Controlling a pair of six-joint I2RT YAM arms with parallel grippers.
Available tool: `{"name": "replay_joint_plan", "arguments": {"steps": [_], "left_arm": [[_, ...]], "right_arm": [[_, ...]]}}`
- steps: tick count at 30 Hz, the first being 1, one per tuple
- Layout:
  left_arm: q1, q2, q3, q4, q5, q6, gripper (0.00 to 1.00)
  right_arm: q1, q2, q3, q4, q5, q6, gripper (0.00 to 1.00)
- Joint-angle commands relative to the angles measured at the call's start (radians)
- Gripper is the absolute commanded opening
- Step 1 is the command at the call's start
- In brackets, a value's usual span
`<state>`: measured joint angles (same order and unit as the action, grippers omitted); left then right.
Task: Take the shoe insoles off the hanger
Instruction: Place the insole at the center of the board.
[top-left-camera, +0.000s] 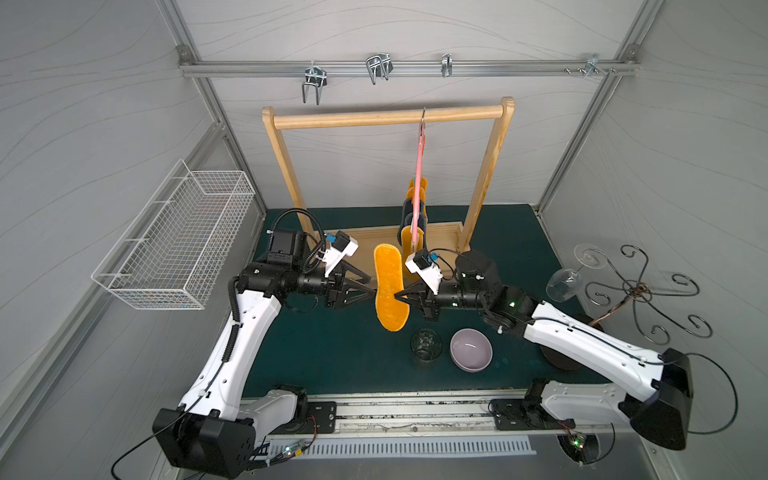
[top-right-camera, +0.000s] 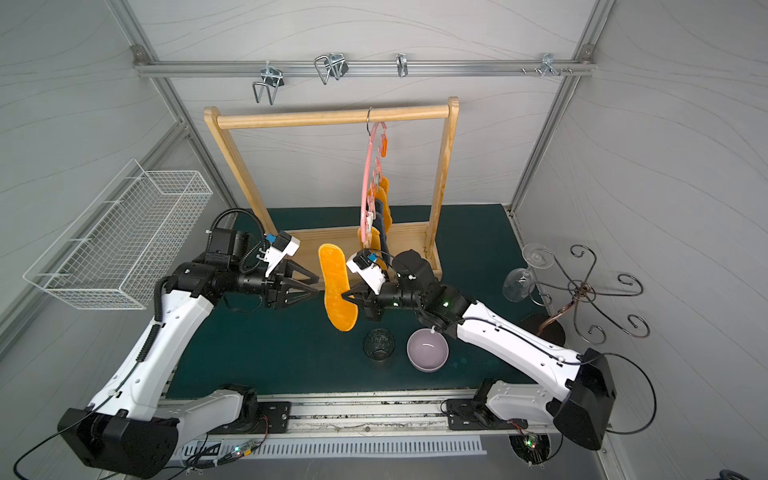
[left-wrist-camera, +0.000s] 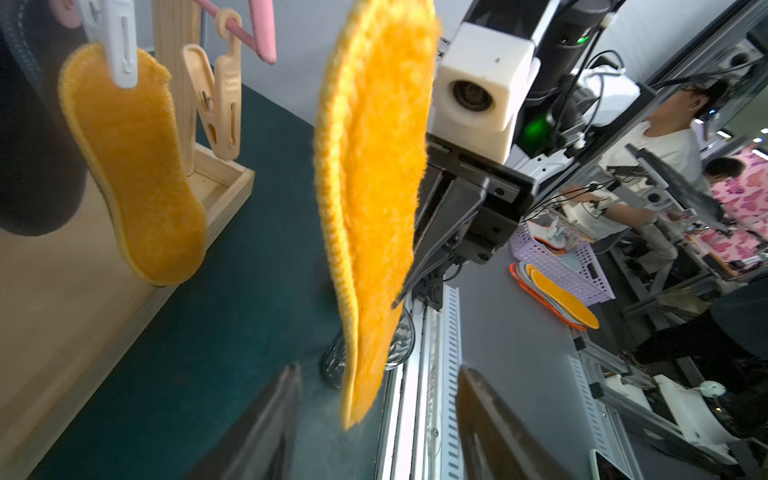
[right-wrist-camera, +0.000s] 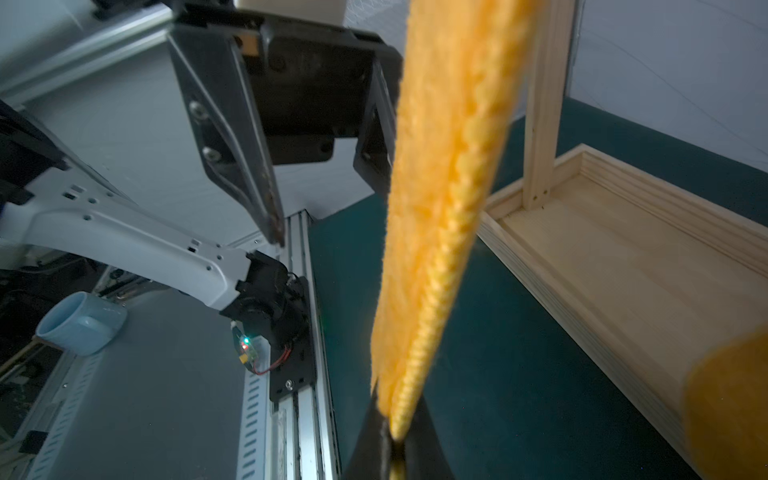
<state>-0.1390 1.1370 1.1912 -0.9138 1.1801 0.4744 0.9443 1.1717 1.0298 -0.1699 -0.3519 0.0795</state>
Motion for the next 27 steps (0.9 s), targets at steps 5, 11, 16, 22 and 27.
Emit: {"name": "replay_joint_plan", "arguments": {"steps": [5, 11, 16, 22, 27], "left_arm": [[0.009, -0.008, -0.067, 0.147, -0.190, -0.055, 0.72], [0.009, 0.025, -0.099, 0.229, -0.450, -0.165, 0.73], [0.009, 0.061, -0.119, 0.258, -0.574, -0.165, 0.76], [0.012, 0.094, -0.158, 0.290, -0.650, -0.158, 0.99], [0.013, 0.105, -0.195, 0.333, -0.729, -0.157, 1.00]], "right_arm": [[0.004, -0.125, 0.069, -0.430, 0.211, -0.039, 0.00], [-0.010, -0.206, 0.101, -0.597, 0.305, -0.057, 0.00], [-0.109, -0.233, 0.123, -0.750, 0.396, -0.030, 0.00], [-0.340, -0.264, 0.079, -0.844, 0.426, 0.070, 0.00], [-0.511, -0.249, 0.066, -0.878, 0.385, -0.018, 0.00]]}}
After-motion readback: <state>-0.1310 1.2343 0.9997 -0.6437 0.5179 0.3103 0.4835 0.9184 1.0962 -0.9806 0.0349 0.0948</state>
